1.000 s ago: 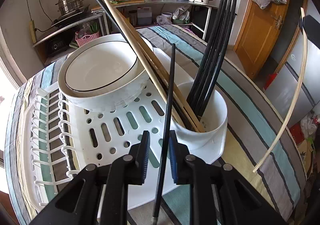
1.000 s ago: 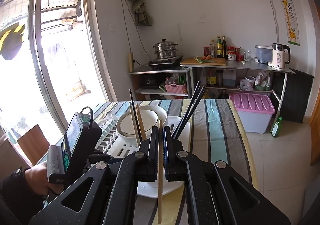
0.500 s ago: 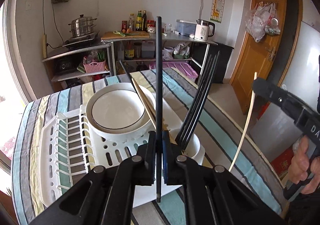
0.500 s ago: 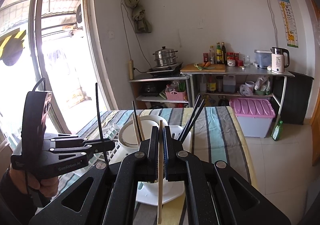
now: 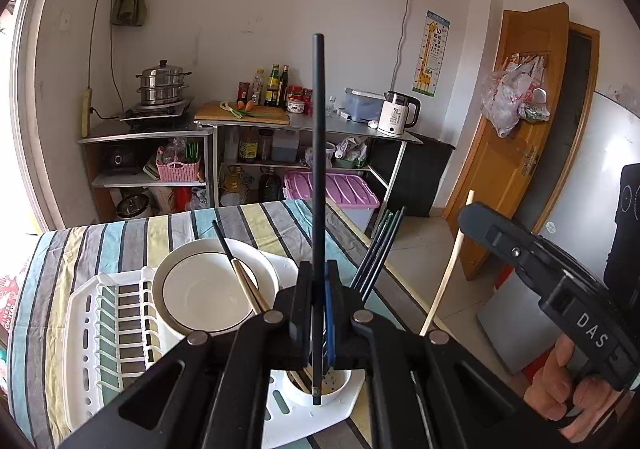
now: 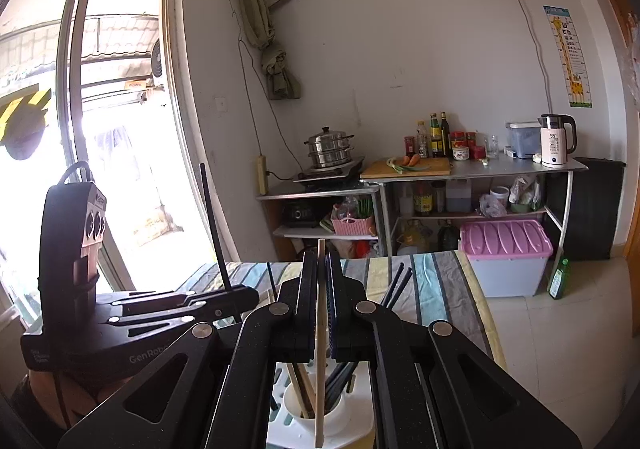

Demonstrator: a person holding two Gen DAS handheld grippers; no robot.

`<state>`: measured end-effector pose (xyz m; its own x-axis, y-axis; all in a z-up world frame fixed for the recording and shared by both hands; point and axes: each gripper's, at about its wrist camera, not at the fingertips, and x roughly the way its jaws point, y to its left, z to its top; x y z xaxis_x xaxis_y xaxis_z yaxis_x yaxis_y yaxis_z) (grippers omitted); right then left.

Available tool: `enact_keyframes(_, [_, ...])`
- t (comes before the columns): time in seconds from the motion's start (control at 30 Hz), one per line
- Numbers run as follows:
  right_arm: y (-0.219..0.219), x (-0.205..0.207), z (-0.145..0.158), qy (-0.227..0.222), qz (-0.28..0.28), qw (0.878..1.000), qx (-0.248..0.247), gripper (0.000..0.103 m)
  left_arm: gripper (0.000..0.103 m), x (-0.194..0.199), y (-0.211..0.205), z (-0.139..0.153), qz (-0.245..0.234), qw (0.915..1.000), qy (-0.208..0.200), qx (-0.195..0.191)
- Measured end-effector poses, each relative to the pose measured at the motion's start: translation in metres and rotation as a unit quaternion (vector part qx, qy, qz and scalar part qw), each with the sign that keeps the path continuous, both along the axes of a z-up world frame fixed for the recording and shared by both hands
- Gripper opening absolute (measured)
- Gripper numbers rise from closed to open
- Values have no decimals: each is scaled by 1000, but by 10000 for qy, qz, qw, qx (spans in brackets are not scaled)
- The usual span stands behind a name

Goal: Organize utensils
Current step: 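Lower both chopsticks into the white cup and open both tools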

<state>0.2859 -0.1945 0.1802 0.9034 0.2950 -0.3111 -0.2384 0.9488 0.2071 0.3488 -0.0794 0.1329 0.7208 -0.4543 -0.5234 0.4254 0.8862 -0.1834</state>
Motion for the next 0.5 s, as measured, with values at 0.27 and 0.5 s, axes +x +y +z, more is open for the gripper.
enact_keyframes(0.27, [0,18,-3,-128,29,9998,156,4,6,12,-2,-24,12,9999,77,-105])
enact_keyframes(0.5, [4,36,-15,-96,44,9998,158,4,6,17,3,-36,34,9999,31,-148])
